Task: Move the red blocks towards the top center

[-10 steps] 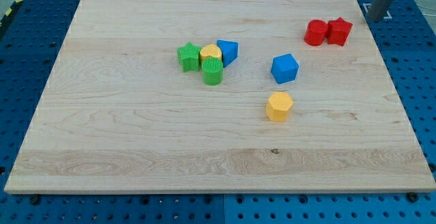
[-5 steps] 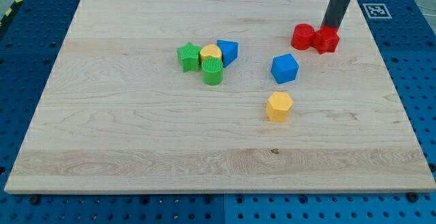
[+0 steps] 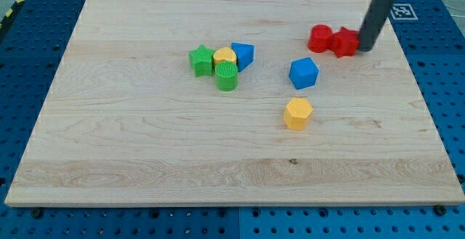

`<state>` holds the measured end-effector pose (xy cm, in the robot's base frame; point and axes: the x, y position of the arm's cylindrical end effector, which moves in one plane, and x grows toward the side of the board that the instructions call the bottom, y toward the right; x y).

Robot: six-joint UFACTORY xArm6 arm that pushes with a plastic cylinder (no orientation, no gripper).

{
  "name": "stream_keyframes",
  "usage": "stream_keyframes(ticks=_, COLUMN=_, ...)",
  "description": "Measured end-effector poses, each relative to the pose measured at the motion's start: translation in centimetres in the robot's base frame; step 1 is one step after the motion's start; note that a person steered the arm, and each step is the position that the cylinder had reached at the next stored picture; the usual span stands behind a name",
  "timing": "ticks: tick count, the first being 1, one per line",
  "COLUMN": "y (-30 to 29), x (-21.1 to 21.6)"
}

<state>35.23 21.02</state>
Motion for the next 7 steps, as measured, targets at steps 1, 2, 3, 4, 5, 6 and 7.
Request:
stream_keyframes(ticks=1, y=-3.8, x=-0.5)
stream_keyframes(ticks=2, y=-8.1, x=-2.5)
stream_keyframes(ticks=3, y=-11.9, x=-6.1)
stream_keyframes(ticks=4, y=-14.7, x=-6.5)
stream_keyframes(ticks=5, y=-12.1, x=-7.8)
stream_keyframes(ticks=6, y=-8.3, x=-8.9)
stream_keyframes(ticks=7, y=-6.9, x=-5.3)
